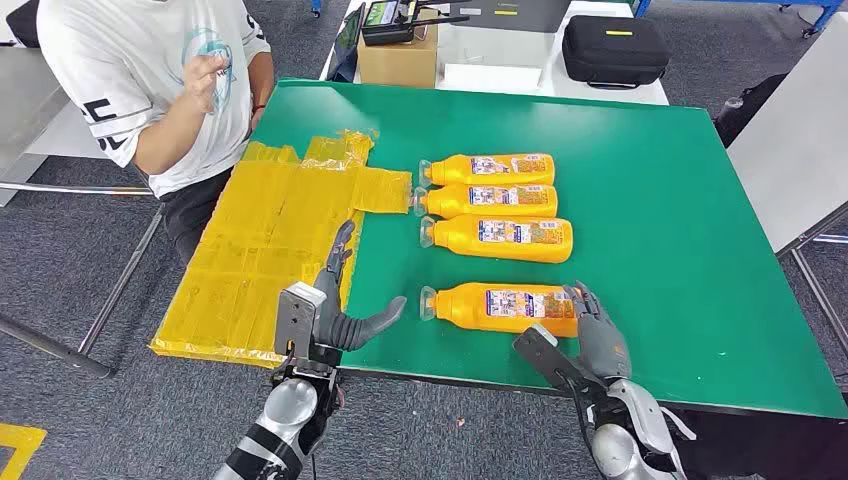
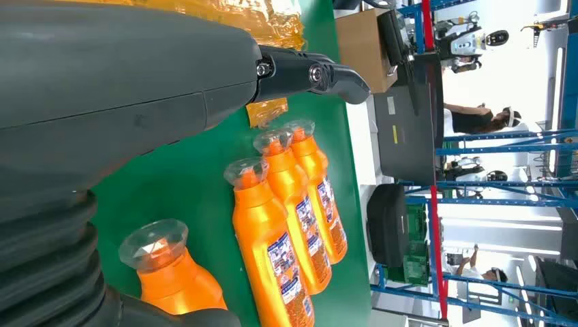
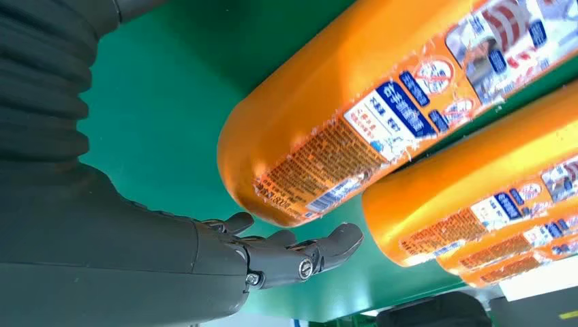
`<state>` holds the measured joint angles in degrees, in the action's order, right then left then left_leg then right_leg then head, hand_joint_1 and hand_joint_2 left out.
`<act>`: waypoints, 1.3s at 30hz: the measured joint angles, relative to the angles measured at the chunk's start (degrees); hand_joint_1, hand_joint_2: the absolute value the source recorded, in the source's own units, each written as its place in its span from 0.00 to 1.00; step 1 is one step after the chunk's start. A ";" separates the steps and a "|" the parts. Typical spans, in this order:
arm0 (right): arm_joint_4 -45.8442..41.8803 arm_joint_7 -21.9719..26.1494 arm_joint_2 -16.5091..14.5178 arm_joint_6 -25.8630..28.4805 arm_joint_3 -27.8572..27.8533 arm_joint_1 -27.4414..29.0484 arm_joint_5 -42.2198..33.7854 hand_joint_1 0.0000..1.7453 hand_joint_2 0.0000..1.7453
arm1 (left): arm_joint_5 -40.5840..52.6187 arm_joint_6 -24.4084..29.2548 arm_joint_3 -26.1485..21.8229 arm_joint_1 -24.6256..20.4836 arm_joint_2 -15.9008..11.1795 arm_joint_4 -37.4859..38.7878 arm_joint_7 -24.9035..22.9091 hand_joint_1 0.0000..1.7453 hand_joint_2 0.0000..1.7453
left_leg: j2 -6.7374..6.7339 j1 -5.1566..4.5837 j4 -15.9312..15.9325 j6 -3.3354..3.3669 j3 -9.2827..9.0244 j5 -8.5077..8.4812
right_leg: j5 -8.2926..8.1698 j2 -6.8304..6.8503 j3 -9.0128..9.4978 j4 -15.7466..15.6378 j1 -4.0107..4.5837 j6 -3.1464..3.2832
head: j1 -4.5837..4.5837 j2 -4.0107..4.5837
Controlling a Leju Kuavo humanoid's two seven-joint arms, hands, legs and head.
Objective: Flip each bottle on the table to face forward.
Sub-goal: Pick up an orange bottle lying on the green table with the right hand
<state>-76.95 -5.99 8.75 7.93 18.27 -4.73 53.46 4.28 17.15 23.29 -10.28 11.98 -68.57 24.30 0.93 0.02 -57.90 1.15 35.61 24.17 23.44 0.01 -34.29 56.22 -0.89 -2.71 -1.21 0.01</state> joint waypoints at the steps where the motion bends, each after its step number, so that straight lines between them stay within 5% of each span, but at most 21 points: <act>1: 0.09 0.00 0.02 0.05 0.09 -0.11 0.07 0.00 1.00 | 0.00 -0.01 -0.01 0.00 0.00 0.00 0.00 0.00 1.00 | 0.00 0.00 0.00 0.00 0.00 0.00 | 0.00 0.00 0.00 0.00 0.00 0.00 | 0.00 0.00; 18: 1.21 -0.43 -0.03 1.63 3.23 -3.49 3.74 0.00 1.00 | -0.22 -0.32 -0.26 0.00 0.07 0.01 0.03 0.00 1.00 | 0.00 0.00 0.00 0.00 0.00 0.00 | 0.00 0.00 0.00 0.00 0.00 0.00 | 0.01 -0.01; 33: 6.99 -1.12 3.59 -7.77 8.59 -8.90 3.55 0.00 1.00 | -0.77 -1.38 -0.95 -0.01 0.17 0.34 0.04 0.00 1.00 | 0.01 0.00 -0.01 0.01 -0.02 -0.01 | -0.01 0.00 0.01 -0.01 0.00 -0.01 | -0.01 -0.01; 34: 7.34 -1.11 3.81 -8.57 8.90 -9.25 3.26 0.11 1.00 | -0.83 -1.49 -0.96 -0.02 0.17 0.37 0.04 0.00 1.00 | 0.01 0.00 -0.01 0.01 -0.02 0.00 | -0.01 0.00 0.01 -0.01 0.00 -0.01 | -0.01 -0.01; 37: 9.63 0.02 5.21 -12.53 10.68 -11.74 1.13 0.83 1.00 | -1.49 -2.01 -0.97 -0.28 0.20 0.88 0.08 0.00 1.00 | -0.02 0.00 -0.01 0.01 -0.10 0.00 | -0.01 -0.01 0.06 -0.03 0.00 -0.01 | 0.00 -0.01; 38: 10.86 1.04 5.86 -13.78 11.47 -13.05 0.18 0.97 1.00 | -1.84 -2.17 -0.97 -0.51 0.24 1.27 0.15 0.00 1.00 | -0.03 0.00 -0.01 0.01 -0.15 0.00 | -0.01 -0.01 0.11 -0.04 0.00 -0.01 | 0.01 -0.01; 39: 12.26 2.36 6.57 -14.90 12.32 -14.48 -0.84 0.99 1.00 | -2.27 -2.30 -0.98 -0.81 0.27 1.75 0.29 0.00 1.00 | -0.03 0.00 -0.01 0.01 -0.23 0.00 | -0.01 -0.01 0.18 -0.06 0.00 -0.01 | 0.01 -0.01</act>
<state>-64.69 -3.63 15.32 -6.97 30.60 -19.21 52.62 2.01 14.85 22.31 -11.09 12.25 -66.81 24.60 0.90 0.02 -57.91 1.16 35.39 24.17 23.43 0.00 -34.11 56.17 -0.89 -2.72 -1.20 0.01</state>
